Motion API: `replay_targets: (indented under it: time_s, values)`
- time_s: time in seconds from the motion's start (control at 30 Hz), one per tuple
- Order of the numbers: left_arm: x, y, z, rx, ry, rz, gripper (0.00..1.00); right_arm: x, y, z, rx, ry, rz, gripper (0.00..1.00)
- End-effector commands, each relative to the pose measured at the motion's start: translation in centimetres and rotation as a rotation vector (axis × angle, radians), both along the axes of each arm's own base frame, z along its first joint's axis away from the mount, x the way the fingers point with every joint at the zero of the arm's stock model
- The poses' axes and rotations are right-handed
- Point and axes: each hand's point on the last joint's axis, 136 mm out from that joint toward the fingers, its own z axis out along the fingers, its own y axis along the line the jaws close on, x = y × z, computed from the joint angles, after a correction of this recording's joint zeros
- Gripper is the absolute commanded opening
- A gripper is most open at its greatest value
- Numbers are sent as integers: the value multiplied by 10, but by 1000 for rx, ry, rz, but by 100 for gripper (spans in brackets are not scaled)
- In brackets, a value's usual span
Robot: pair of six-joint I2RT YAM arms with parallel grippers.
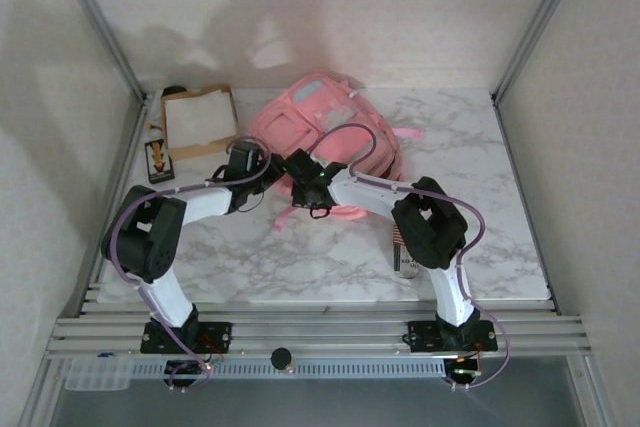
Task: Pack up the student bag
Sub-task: Zip the student bag at the top-center of the table.
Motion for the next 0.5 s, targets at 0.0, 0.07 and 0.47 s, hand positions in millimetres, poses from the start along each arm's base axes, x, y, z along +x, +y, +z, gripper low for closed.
replay_targets:
  time_s: [0.0,0.07,0.47]
  values:
    - [-3,-5,-4,-19,7,-5,56,17,-3,12,31,-67,-35,10]
    - [-4,-5,-3,-21,7,-6,56,18,-3,17,43,-77,-34,7]
    - [-26,-36,25,-197,24,6,55,5,-11,57,77,-77,44,0]
